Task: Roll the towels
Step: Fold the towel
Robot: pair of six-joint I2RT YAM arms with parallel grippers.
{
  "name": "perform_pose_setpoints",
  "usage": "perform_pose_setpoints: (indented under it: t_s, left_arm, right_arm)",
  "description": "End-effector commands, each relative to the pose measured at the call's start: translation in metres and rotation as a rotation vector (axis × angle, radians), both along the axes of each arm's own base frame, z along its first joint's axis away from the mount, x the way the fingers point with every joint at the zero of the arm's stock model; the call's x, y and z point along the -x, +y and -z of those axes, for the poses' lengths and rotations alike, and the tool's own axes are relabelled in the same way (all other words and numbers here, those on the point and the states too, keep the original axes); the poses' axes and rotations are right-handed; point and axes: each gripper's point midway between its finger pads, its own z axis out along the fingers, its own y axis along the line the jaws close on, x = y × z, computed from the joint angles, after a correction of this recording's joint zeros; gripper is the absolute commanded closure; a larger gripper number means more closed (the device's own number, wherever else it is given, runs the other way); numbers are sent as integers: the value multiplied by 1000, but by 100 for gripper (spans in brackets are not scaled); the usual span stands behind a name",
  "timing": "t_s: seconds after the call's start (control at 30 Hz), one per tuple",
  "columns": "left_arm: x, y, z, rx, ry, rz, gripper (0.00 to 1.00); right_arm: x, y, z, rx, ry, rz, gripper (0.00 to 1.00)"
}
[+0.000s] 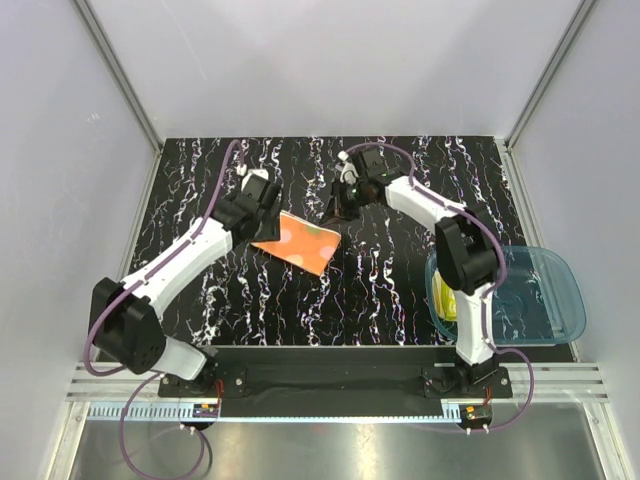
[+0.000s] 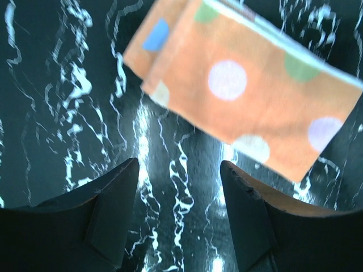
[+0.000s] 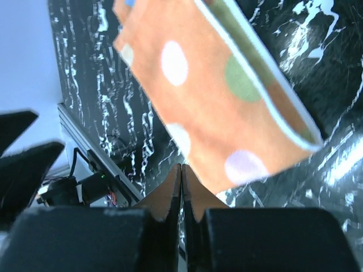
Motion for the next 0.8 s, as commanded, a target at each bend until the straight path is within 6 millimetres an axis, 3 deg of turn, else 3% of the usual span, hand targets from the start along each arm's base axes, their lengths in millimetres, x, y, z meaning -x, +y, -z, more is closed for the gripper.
perform_pose_setpoints:
  t_s: [0.0,0.13,0.33,0.47,0.57,0.67,0.77]
  left_arm:
    - [10,-9,-9,76,-31,0,36]
    - [21,-8,-11,91,-37,7,36]
    - [26,-6,-10,72,-39,13,37]
    - [31,-7,-8,33,-38,35,37]
    - [38,-13,-9,17,-48,68,37]
    - [46,-21,-7,-1,-49,97,37]
    - [53,-31,-6,-19,-57,131,37]
  right_arm:
    - [3,16,23,-40,91,-28,94]
    - [11,25,52,-28,128,-45,98]
    - [47,34,81,27,160,-90,100]
    - [73,15,104,107,190,-82,100]
    - [89,-3,112,159,194,-72,100]
    - [101,-12,105,173,190,-79,100]
    - [94,-18,84,202,135,-71,98]
